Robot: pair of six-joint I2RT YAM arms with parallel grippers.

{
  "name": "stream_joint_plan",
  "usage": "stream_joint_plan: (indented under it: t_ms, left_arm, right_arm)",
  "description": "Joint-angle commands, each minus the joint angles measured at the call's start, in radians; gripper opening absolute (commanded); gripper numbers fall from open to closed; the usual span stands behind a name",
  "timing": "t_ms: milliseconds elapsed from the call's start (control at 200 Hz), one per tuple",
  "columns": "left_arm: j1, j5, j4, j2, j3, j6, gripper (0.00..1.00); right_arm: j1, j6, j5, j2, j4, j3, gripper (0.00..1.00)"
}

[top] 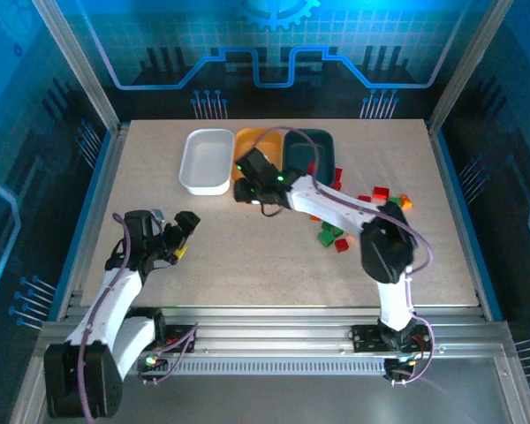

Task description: Sort the legos into containers by color

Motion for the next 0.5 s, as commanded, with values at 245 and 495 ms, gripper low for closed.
stream_joint_plan:
  t_ms: [245,495]
  left_arm:
    - [0.031,0.180,-0.012,-0.036,-0.026,0.033,0.99]
    - [0.030,0.205,0.020,-0.051,-0.032,0.020,0.99]
  right_arm:
    - [-0.017,-0.192,-0.102,0.499,-0.077,0.710,0.44]
    - [-0.042,-0.196,-0.141,0.647,-0.113,0.937,0.46]
